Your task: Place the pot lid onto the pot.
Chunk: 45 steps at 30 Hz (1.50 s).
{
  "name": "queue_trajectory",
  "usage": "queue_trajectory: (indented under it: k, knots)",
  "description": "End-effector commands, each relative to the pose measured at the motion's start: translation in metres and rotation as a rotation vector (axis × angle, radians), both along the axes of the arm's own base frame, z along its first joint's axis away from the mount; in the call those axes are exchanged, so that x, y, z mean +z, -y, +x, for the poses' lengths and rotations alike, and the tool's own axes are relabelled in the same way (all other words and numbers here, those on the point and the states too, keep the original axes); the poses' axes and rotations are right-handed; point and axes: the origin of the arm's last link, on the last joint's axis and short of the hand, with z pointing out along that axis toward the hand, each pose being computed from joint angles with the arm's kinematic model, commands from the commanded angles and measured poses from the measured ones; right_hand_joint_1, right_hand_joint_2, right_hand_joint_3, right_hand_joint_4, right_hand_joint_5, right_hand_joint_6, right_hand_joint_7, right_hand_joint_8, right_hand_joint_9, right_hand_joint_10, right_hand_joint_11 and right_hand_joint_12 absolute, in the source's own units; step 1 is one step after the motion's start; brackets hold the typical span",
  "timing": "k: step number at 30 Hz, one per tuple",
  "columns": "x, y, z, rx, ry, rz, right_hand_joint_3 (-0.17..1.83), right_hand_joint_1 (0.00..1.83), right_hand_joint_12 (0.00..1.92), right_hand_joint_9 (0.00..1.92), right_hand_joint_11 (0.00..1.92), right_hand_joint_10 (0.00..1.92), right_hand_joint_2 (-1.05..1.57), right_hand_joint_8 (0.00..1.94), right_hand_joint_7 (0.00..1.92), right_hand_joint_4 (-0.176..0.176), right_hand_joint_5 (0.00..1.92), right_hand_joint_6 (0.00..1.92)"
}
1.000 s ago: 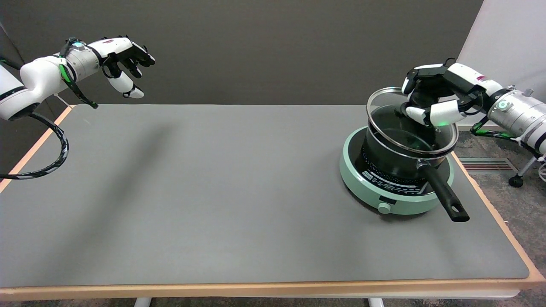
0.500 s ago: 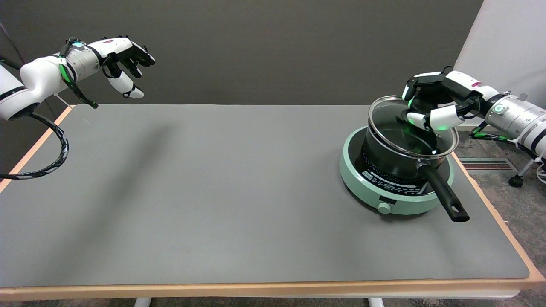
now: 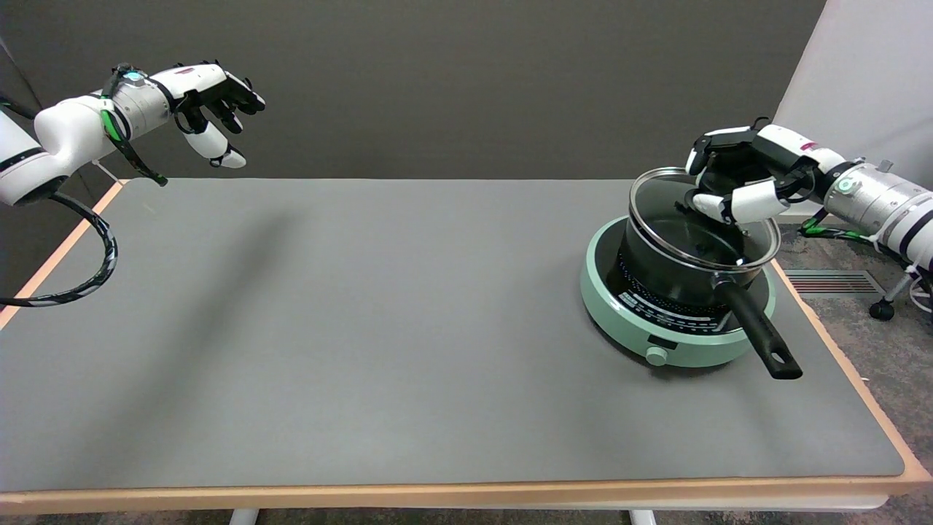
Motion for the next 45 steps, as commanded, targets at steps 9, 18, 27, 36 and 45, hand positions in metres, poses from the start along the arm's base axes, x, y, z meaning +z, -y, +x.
queue_trajectory:
  k: [9, 18, 27, 36, 45]
  knots:
    - [0.008, 0.008, -0.003, -0.017, -0.012, -0.017, 0.91, 1.36, 1.92, 0.80, 0.67, 1.87, 0.76, 1.55, 0.85, 0.176, 0.62, 1.30]
    - [0.008, 0.006, -0.003, -0.019, -0.018, -0.018, 0.92, 1.36, 1.92, 0.80, 0.67, 1.87, 0.76, 1.55, 0.85, 0.176, 0.62, 1.31]
    - [0.001, 0.003, -0.004, -0.032, -0.053, -0.002, 0.91, 1.36, 1.92, 0.80, 0.67, 1.87, 0.76, 1.55, 0.85, 0.176, 0.62, 1.31]
    - [-0.006, 0.003, -0.004, -0.037, -0.078, 0.012, 0.92, 1.36, 1.92, 0.80, 0.67, 1.87, 0.76, 1.55, 0.85, 0.176, 0.62, 1.32]
    - [-0.009, 0.003, -0.001, -0.026, -0.083, 0.021, 0.92, 1.36, 1.92, 0.80, 0.67, 1.87, 0.76, 1.55, 0.85, 0.176, 0.62, 1.31]
